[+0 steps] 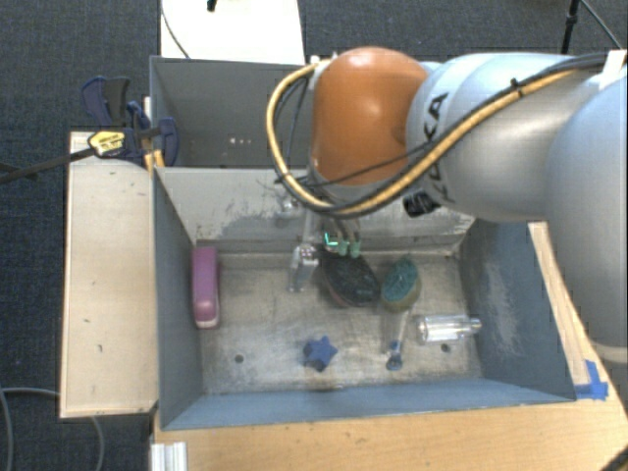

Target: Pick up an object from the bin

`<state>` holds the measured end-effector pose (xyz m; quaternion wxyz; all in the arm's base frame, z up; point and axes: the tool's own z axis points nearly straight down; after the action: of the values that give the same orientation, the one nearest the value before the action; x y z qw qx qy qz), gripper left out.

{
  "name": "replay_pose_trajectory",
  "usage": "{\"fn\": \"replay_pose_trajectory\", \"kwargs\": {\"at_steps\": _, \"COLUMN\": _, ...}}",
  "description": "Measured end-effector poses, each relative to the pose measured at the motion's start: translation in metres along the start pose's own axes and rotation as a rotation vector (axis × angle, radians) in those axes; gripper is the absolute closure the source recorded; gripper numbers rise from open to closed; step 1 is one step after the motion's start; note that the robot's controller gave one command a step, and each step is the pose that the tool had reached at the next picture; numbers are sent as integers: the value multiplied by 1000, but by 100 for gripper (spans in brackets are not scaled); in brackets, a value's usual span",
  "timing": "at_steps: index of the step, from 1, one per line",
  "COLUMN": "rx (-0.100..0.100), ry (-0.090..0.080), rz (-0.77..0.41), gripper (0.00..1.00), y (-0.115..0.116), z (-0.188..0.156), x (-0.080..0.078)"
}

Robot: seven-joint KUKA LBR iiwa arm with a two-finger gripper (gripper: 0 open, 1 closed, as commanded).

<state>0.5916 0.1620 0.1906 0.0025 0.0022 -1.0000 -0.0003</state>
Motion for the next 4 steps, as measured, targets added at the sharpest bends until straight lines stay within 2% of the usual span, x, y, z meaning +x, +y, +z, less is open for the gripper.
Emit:
{"fn": "replay_pose_trajectory", "kwargs": {"at_steps": 1, "rx": -1, "ry": -13, "rz": -224, "gripper": 0, "y": -65, "z": 119, "x": 18}}
{"fn": "replay_pose_trajectory", "kwargs": {"at_steps": 2, "rx": 4, "ry": -14, "rz": -300, "gripper": 0, "y": -120, "z": 54, "x": 17}}
{"fn": "replay_pose_trajectory", "kwargs": {"at_steps": 3, "rx": 1, "ry": -9, "rz": -226, "gripper": 0, "y": -131, "z": 102, "x": 0}}
{"fn": "replay_pose_trajectory", "kwargs": {"at_steps": 4, "rx": -1, "ry": -11, "rz": -107, "gripper": 0, "y": -134, "z": 117, "x": -1}}
